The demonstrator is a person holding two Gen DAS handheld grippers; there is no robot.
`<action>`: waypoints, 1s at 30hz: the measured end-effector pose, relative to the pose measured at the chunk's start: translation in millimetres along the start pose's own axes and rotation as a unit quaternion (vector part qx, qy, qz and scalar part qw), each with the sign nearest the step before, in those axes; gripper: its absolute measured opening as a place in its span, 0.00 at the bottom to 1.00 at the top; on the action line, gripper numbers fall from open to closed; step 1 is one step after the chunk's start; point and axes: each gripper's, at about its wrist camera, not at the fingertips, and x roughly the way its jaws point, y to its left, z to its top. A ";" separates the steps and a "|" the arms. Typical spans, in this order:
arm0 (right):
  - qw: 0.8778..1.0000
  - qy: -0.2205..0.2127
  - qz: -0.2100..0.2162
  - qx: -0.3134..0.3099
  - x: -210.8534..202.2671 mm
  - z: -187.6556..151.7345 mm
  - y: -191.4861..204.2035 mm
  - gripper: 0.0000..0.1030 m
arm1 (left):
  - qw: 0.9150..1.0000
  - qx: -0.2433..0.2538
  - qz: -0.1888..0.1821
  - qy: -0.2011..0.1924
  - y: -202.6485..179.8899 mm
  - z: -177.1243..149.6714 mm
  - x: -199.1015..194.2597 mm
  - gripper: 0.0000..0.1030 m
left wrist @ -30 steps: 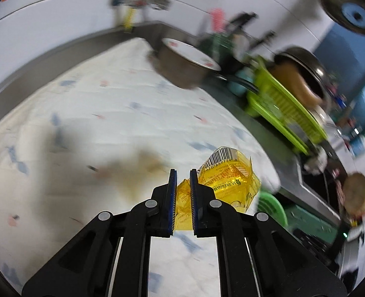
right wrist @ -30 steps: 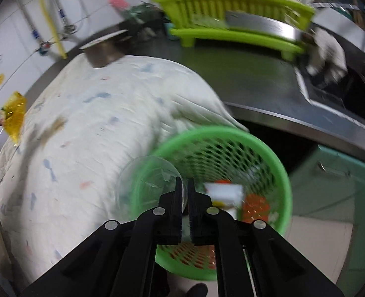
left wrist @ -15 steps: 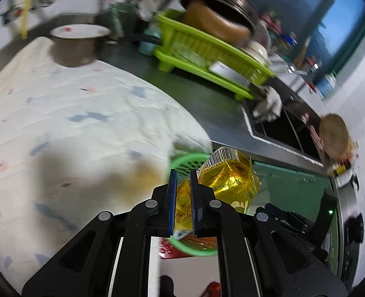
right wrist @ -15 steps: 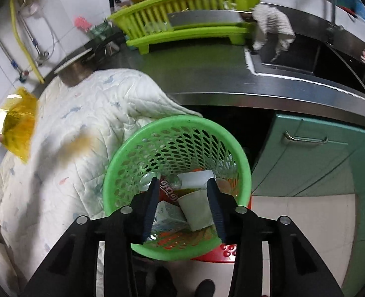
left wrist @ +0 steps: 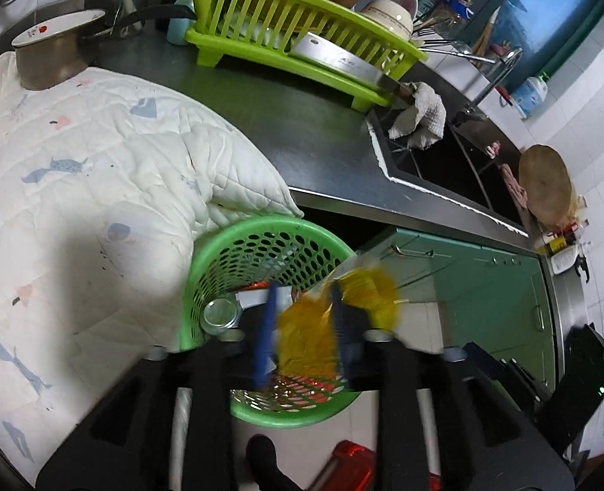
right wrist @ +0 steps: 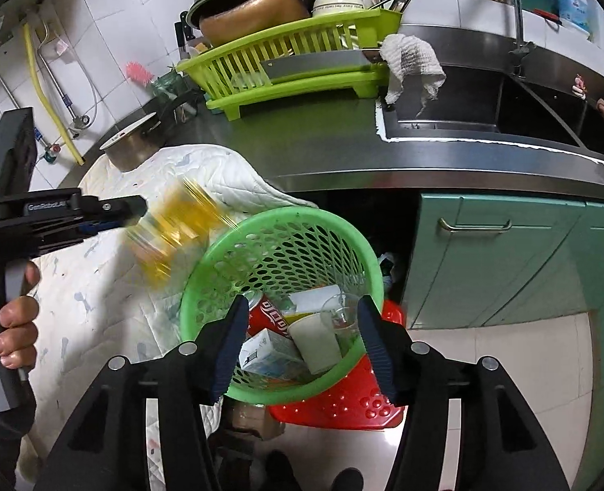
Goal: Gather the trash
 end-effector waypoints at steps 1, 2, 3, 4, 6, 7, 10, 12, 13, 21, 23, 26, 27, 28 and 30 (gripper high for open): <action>1.000 -0.001 0.002 0.002 -2.0 -0.8 -0.3 0.52 | 1.000 0.001 -0.004 -0.001 -1.5 -1.2 0.5 0.35; 1.000 -0.003 0.003 0.003 -4.1 -1.5 -0.4 0.52 | 1.000 0.003 -0.005 -0.001 -3.0 -1.1 1.1 0.35; 1.000 -0.005 0.003 0.004 -6.2 -2.2 -0.3 0.53 | 1.000 0.004 -0.003 0.001 -4.5 -1.0 2.5 0.35; 1.000 -0.006 0.004 0.005 -7.9 -2.7 -0.5 0.53 | 1.000 0.003 -0.003 0.003 -4.5 -1.8 2.6 0.35; 1.000 -0.007 0.007 0.004 -9.6 -2.8 1.3 0.53 | 1.000 0.001 -0.006 0.000 -4.0 -2.3 -0.9 0.36; 1.000 -0.008 0.007 0.003 -10.5 -3.0 2.8 0.54 | 1.000 0.001 -0.005 -0.004 -3.6 -2.8 -4.7 0.37; 1.000 -0.011 0.009 -0.005 -12.8 -2.8 9.4 0.57 | 1.000 0.009 0.002 -0.018 -3.3 -4.5 -17.9 0.42; 1.000 -0.014 0.009 -0.013 -15.2 -2.0 16.0 0.58 | 1.000 0.012 0.011 -0.027 -1.5 -5.3 -27.1 0.47; 1.000 -0.015 0.011 -0.016 -15.4 -1.2 17.5 0.59 | 0.999 0.014 0.016 -0.035 0.2 -6.6 -35.1 0.47; 0.998 -0.026 0.026 -0.050 -22.8 5.4 47.5 0.66 | 0.995 0.007 0.061 -0.084 24.9 -19.0 -85.7 0.57; 0.997 -0.027 0.031 -0.060 -23.7 6.4 56.9 0.67 | 0.993 0.005 0.071 -0.094 32.7 -23.8 -97.3 0.58; 0.996 -0.030 0.039 -0.073 -25.6 8.7 70.3 0.69 | 0.989 0.003 0.096 -0.109 44.3 -33.1 -115.5 0.64; 0.996 -0.032 0.042 -0.078 -26.4 9.6 76.0 0.70 | 0.988 0.002 0.105 -0.113 49.0 -36.7 -122.0 0.65; 0.995 -0.033 0.044 -0.082 -26.6 10.3 79.4 0.70 | 0.986 0.000 0.114 -0.118 53.8 -40.2 -128.6 0.66; 0.994 -0.034 0.052 -0.090 -28.0 12.1 89.9 0.71 | 0.983 -0.004 0.130 -0.128 61.8 -46.6 -139.3 0.70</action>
